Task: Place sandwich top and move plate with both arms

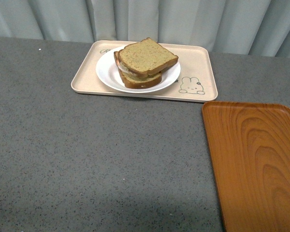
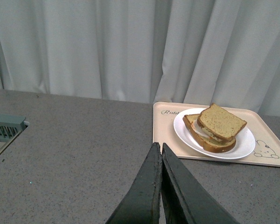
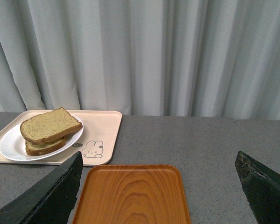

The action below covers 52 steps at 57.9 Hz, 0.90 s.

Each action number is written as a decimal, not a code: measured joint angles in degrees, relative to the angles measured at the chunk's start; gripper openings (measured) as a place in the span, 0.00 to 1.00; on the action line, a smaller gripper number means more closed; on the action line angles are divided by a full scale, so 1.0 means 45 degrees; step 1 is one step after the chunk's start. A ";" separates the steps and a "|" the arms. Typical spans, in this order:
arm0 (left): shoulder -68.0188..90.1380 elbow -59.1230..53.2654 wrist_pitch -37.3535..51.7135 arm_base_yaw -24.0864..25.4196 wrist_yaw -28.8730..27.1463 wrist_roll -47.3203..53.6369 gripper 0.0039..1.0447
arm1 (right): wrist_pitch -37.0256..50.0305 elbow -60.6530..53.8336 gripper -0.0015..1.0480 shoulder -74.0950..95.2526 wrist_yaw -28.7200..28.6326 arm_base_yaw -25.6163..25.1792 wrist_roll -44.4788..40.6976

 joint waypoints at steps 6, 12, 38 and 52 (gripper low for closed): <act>-0.0471 0.0000 -0.0466 0.0000 0.0000 -0.0005 0.04 | 0.0000 0.0000 0.91 0.0000 0.0000 0.0000 0.0000; -0.0860 0.0000 -0.0850 0.0000 0.0000 0.0000 0.04 | 0.0000 0.0000 0.91 0.0000 0.0000 0.0000 0.0000; -0.3837 0.0000 -0.4017 0.0000 0.0000 0.0005 0.04 | 0.0000 0.0000 0.91 0.0005 0.0005 0.0000 0.0000; -0.4007 0.0000 -0.4095 0.0000 0.0000 0.0000 0.17 | 0.0000 0.0000 0.91 0.0000 0.0005 0.0000 0.0000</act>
